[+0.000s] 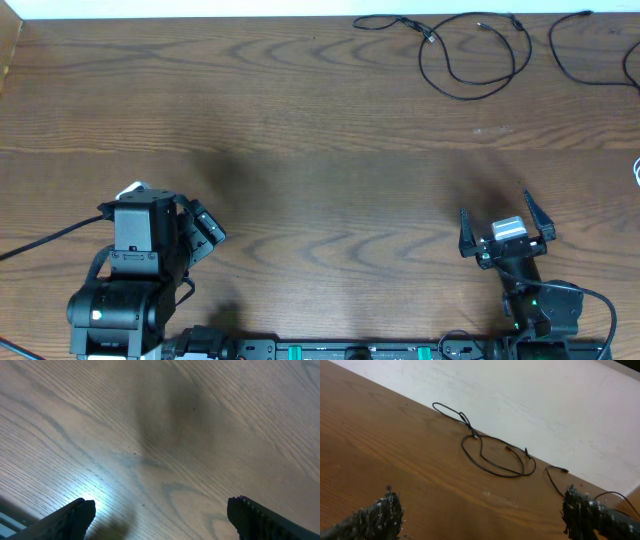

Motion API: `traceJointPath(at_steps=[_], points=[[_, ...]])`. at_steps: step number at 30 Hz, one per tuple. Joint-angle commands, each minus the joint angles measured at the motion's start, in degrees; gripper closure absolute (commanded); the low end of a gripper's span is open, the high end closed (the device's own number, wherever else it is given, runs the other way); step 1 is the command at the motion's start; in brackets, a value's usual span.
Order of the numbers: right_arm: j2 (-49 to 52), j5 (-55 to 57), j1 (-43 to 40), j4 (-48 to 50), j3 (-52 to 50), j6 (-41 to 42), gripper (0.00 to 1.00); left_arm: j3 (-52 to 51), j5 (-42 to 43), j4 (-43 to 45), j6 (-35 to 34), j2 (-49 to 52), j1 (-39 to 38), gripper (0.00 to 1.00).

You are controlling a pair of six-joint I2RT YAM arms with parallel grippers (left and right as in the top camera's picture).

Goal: Untangle cables

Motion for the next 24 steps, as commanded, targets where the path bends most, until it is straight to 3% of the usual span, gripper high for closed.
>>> traceJointPath(at_steps=[1,24], points=[[-0.4,-0.5,0.5,-0.3,-0.1,-0.5,0.01,-0.2,-0.8,-0.2,-0.1,0.1,0.2,0.09],[-0.4,-0.5,0.5,-0.3,-0.1,-0.5,0.01,-0.1,-1.2,13.3,-0.1,-2.8,0.2,0.08]])
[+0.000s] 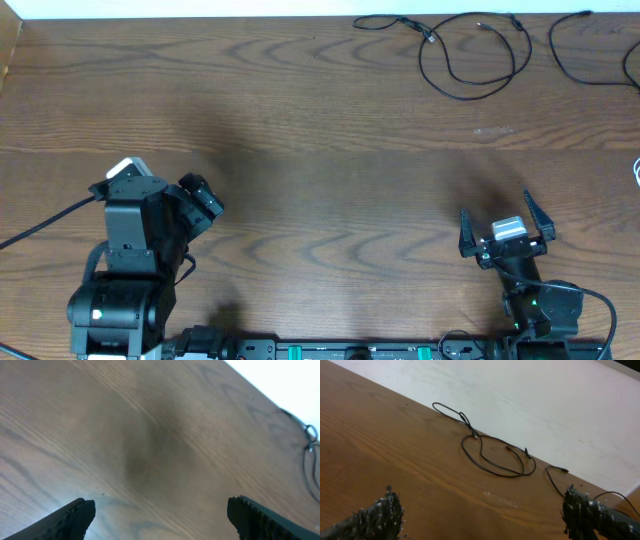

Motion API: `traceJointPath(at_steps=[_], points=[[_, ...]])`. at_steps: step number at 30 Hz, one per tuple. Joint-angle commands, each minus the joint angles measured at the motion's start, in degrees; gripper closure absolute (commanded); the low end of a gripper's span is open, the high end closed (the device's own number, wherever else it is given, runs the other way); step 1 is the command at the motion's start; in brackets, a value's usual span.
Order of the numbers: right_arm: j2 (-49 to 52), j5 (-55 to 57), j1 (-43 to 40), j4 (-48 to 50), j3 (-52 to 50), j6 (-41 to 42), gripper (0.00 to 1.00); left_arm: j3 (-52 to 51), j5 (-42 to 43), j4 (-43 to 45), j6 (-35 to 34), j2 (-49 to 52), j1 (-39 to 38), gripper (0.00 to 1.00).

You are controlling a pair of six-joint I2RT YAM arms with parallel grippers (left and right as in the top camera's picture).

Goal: Untangle cables

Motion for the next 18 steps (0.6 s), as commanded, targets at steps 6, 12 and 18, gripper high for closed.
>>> traceJointPath(at_steps=[6,12,18], points=[[-0.4,-0.5,0.5,-0.3,-0.1,-0.5,0.01,-0.2,-4.2,-1.5,-0.1,-15.5,0.2,0.08],[-0.4,-0.5,0.5,-0.3,-0.1,-0.5,0.01,-0.2,-4.2,-2.9,0.2,-26.2,0.2,0.09],[-0.4,-0.5,0.5,-0.2,-0.1,-0.5,0.01,-0.2,-3.3,-5.9,0.4,-31.7,0.2,0.09]])
